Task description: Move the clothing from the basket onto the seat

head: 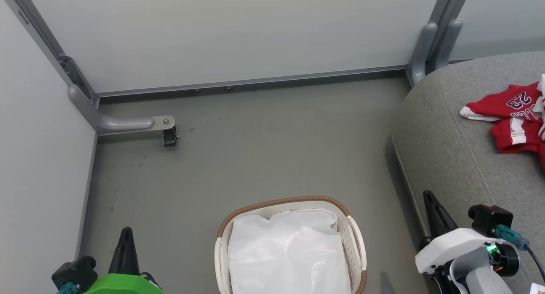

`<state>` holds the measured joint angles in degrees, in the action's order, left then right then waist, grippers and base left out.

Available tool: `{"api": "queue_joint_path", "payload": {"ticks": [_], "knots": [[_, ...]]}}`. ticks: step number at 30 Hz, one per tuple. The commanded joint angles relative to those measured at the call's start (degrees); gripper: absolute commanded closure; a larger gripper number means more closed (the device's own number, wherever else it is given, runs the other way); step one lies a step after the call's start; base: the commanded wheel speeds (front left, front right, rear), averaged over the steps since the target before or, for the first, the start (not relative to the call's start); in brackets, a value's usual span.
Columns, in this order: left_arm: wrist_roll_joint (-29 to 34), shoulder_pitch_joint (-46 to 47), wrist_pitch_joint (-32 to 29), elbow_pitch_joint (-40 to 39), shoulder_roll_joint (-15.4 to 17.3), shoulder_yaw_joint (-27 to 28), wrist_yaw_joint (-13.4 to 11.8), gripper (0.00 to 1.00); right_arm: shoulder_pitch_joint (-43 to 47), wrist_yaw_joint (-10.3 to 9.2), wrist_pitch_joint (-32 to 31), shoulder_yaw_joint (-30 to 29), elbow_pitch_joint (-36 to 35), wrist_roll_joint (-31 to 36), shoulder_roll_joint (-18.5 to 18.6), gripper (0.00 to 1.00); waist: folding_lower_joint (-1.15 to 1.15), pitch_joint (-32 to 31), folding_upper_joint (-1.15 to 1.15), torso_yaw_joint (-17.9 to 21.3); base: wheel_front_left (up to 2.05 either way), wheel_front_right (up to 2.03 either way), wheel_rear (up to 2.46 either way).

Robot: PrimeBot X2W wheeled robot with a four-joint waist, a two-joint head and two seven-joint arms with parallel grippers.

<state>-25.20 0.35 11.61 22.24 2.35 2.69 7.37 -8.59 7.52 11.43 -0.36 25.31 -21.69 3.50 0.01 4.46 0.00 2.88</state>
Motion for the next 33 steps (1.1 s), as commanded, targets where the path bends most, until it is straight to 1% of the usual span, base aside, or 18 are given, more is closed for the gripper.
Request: {"api": "queue_joint_path", "payload": {"ticks": [1, 14, 33], "knots": [[-2.43, 1.19, -0.48, -1.25, 0.28, 0.31, 0.02, 1.00, -0.19, -0.01, -0.48, -0.38, -1.37, -2.61, 0.24, 1.00, -0.01, -0.06, 0.00, -0.04, 0.00, 0.00, 0.00], [-14.08, 2.13, -3.59, -2.63, 0.36, 0.90, 0.04, 1.00, 0.35, -0.01, -3.52, -1.33, -3.33, -14.88, 0.10, 1.00, -0.01, -0.54, 0.00, -0.37, 0.00, 0.00, 0.00], [-28.32, 3.31, -7.53, -4.20, 0.46, 1.74, 0.08, 1.00, 0.93, -0.02, -7.39, -2.65, -5.57, -29.83, -0.07, 1.00, -0.01, -1.25, 0.00, -0.85, 0.00, 0.00, 0.00]]}}
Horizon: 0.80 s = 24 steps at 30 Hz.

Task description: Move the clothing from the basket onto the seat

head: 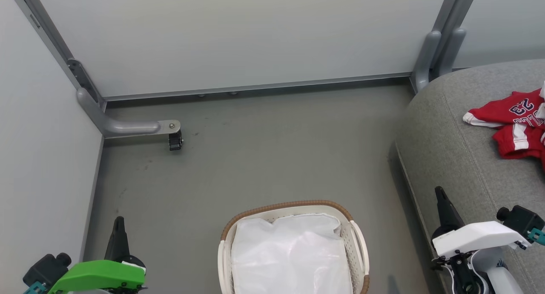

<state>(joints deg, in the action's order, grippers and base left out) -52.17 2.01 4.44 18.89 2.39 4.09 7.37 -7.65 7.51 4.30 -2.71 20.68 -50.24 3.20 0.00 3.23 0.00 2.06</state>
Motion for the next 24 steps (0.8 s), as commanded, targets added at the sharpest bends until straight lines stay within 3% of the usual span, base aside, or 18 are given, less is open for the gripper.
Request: {"api": "queue_joint_path", "payload": {"ticks": [1, 24], "knots": [[-1.90, 1.70, -0.49, -0.92, 0.42, 0.37, 0.08, 1.00, 0.02, -0.01, -0.45, -0.36, -1.04, -1.93, 0.23, 1.00, 0.00, -0.06, 0.00, -0.04, 0.00, 0.00, 0.00], [-15.82, 2.85, -4.38, -2.40, 0.53, 1.14, 0.12, 1.00, 0.64, -0.02, -4.32, -1.67, -3.17, -16.54, 0.05, 1.00, 0.00, -0.92, 0.00, -0.62, 0.00, 0.00, 0.00]]}}
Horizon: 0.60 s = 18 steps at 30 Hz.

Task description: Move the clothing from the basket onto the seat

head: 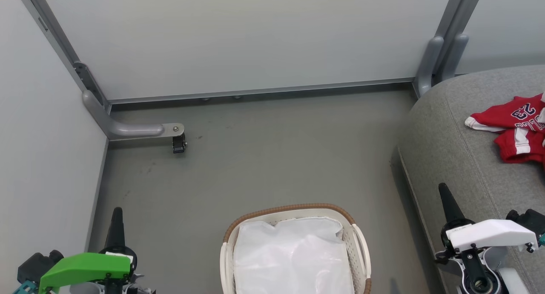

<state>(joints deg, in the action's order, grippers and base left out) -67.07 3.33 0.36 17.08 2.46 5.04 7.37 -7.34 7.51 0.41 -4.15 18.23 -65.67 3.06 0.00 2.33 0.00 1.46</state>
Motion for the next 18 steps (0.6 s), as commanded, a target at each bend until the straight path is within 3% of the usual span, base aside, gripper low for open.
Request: {"api": "queue_joint_path", "payload": {"ticks": [1, 18], "knots": [[-1.38, 1.58, -0.38, -0.65, 0.47, 0.23, 0.12, 1.00, 0.35, -0.02, -0.52, -0.28, -0.80, -1.60, 0.19, 1.00, 0.00, -0.06, 0.00, -0.04, 0.00, 0.00, 0.00], [-9.97, 2.24, -2.81, -1.57, 0.53, 0.74, 0.15, 1.00, 0.69, -0.02, -2.91, -1.08, -2.12, -10.58, 0.06, 1.00, 0.00, -0.69, 0.00, -0.47, 0.00, 0.00, 0.00]]}}
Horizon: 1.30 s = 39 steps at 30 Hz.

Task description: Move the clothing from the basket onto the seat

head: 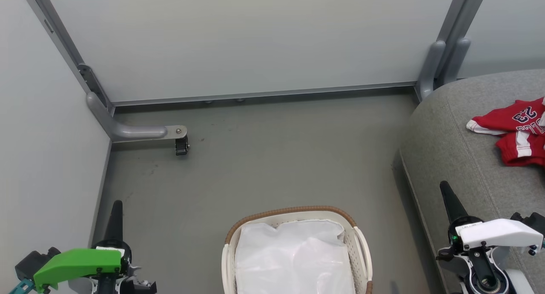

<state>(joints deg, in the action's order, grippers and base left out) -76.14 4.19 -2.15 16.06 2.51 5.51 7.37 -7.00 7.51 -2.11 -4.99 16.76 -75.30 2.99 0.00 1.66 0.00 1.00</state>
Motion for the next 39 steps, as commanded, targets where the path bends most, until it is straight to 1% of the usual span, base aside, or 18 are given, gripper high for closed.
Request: {"api": "queue_joint_path", "payload": {"ticks": [1, 39], "knots": [[-1.45, 1.43, -0.36, -0.61, 0.48, 0.31, 0.15, 1.00, 0.38, -0.02, -0.49, -0.29, -0.70, -1.51, 0.13, 1.00, 0.00, -0.06, 0.00, -0.05, 0.00, 0.00, 0.00], [-16.57, 2.53, -4.63, -2.16, 0.55, 1.15, 0.22, 1.00, 1.09, -0.04, -4.64, -1.70, -2.98, -17.40, -0.07, 1.00, 0.00, -1.48, 0.00, -1.00, 0.00, 0.00, 0.00]]}}
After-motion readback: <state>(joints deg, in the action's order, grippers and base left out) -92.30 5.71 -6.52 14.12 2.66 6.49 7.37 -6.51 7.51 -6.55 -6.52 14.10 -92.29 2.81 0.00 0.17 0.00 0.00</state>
